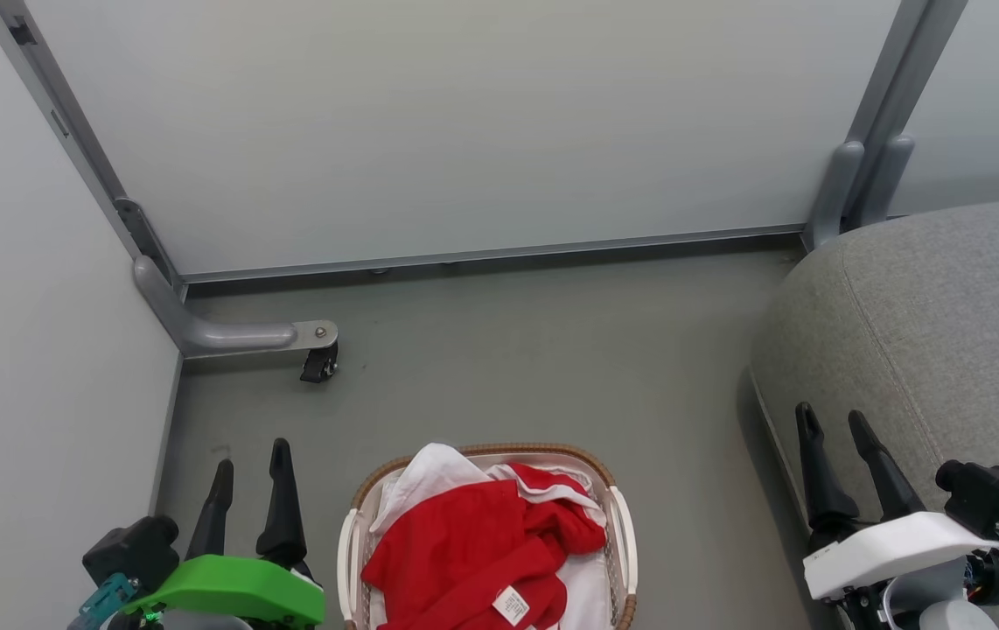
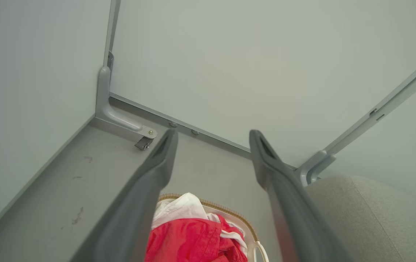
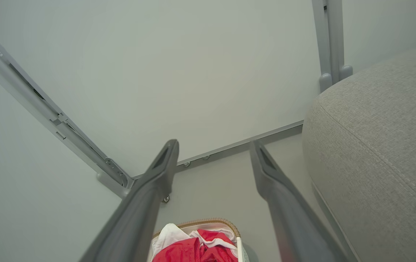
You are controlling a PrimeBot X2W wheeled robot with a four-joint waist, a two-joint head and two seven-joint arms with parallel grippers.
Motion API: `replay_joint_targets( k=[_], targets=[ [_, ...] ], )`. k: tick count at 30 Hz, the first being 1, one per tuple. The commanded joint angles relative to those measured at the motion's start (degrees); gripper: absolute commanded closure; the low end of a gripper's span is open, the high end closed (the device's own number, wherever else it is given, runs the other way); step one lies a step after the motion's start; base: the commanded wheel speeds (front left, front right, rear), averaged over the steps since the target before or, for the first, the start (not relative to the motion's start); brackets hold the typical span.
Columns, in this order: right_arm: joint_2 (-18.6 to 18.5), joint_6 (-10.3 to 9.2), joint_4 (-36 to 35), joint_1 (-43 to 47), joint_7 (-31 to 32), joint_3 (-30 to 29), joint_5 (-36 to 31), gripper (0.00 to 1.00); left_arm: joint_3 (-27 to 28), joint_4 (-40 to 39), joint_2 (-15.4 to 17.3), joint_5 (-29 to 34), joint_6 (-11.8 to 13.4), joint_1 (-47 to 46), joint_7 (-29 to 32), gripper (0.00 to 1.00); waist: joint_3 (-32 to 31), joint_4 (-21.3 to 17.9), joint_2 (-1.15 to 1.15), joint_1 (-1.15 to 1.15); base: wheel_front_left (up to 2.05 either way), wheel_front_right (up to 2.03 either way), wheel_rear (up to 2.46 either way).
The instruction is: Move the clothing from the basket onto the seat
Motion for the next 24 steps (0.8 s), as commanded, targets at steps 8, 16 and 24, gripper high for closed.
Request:
replay_joint_targets(
  k=[8,16,24],
  targets=[
    [-0.43,0.02,-1.22,0.73,-1.59,0.75,-5.92,0.0,-1.07,0.89,0.45,5.02,-0.28,0.52,-1.5,0.0,0.03,0.15,0.0,0.0,0.0,0.0,0.0],
    [-0.46,0.02,-1.45,1.0,-2.64,1.18,-10.19,0.0,-2.04,1.56,0.47,8.56,-0.13,0.59,-2.51,0.0,0.17,0.35,0.0,0.0,0.0,0.0,0.0],
    [-0.5,0.02,-1.57,1.13,-3.57,1.36,-14.02,0.0,-2.64,2.23,0.49,11.65,0.23,0.77,-3.48,0.0,0.3,0.54,0.0,0.0,0.0,0.0,0.0]
  ],
)
